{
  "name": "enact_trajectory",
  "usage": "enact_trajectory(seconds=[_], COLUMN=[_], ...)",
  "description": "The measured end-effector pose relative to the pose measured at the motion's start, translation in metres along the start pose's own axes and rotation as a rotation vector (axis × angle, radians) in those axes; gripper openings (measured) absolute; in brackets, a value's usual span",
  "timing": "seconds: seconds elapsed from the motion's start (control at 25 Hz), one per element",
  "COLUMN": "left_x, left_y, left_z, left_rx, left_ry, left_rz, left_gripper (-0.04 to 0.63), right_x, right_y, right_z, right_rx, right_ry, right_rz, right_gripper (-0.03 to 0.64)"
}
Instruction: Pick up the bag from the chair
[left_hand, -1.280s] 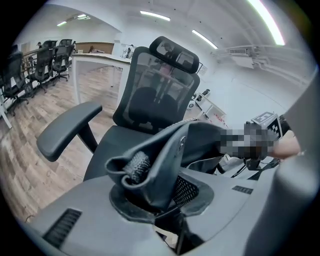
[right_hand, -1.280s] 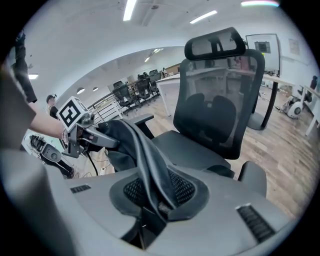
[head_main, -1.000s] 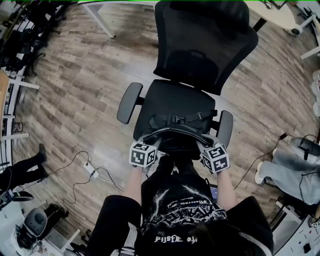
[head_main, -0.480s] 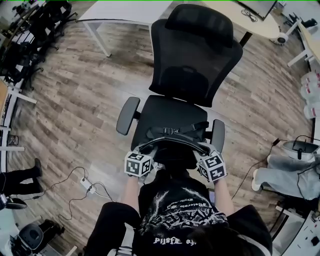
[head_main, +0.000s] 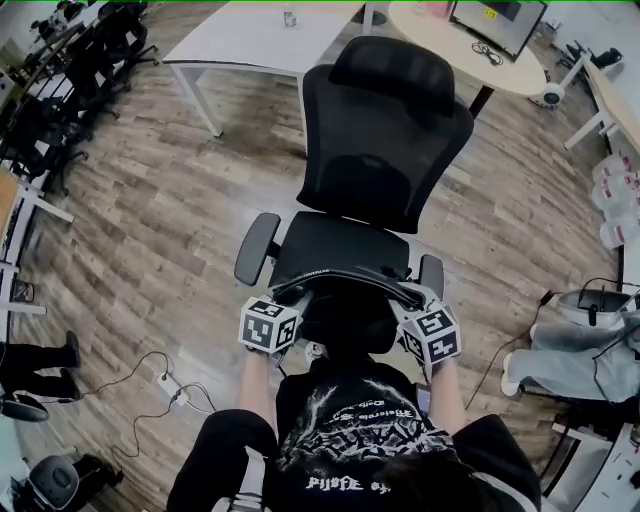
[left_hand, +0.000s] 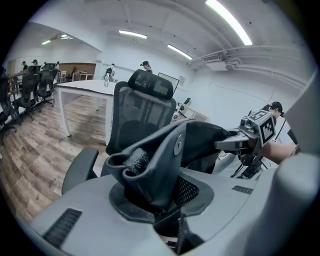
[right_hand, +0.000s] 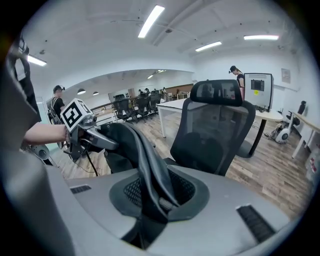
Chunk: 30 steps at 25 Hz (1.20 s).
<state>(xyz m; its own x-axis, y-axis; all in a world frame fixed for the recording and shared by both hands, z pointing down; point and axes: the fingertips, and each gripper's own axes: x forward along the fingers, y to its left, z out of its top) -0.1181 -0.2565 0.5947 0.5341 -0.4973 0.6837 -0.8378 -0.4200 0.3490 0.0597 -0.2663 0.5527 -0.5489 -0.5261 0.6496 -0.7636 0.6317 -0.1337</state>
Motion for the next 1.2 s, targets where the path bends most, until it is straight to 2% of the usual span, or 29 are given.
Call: enact_trajectory(seconds=[0.16, 0.36, 0.76, 1.2], left_x=[-0.014, -0.026, -0.056, -0.1], left_y=[-0.004, -0.013, -0.027, -0.063], left_z=[0.022, 0.051, 0.078, 0.126], left_rx=[0.014, 0.067, 0.102, 0.204], left_ry=[-0.033, -0.08, -0.129, -0.272], left_rz=[-0.003, 0.01, 0.019, 0.033], left_gripper=[0.083, 0.083, 0.081, 0.081], right_x=[-0.011, -0.027, -0.049, -0.103], right_y=[-0.002, -0.007, -0.003, -0.002], right_z=[0.027, 0.051, 0.081, 0.126], right_rx=[-0.03, -0.032, -0.058, -0.121], right_ry=[-0.032, -0.082, -0.166, -0.306], right_rz=[-0.019, -0.037, -0.067, -0.119], right_gripper=[0.074, 0.074, 0.075, 0.075])
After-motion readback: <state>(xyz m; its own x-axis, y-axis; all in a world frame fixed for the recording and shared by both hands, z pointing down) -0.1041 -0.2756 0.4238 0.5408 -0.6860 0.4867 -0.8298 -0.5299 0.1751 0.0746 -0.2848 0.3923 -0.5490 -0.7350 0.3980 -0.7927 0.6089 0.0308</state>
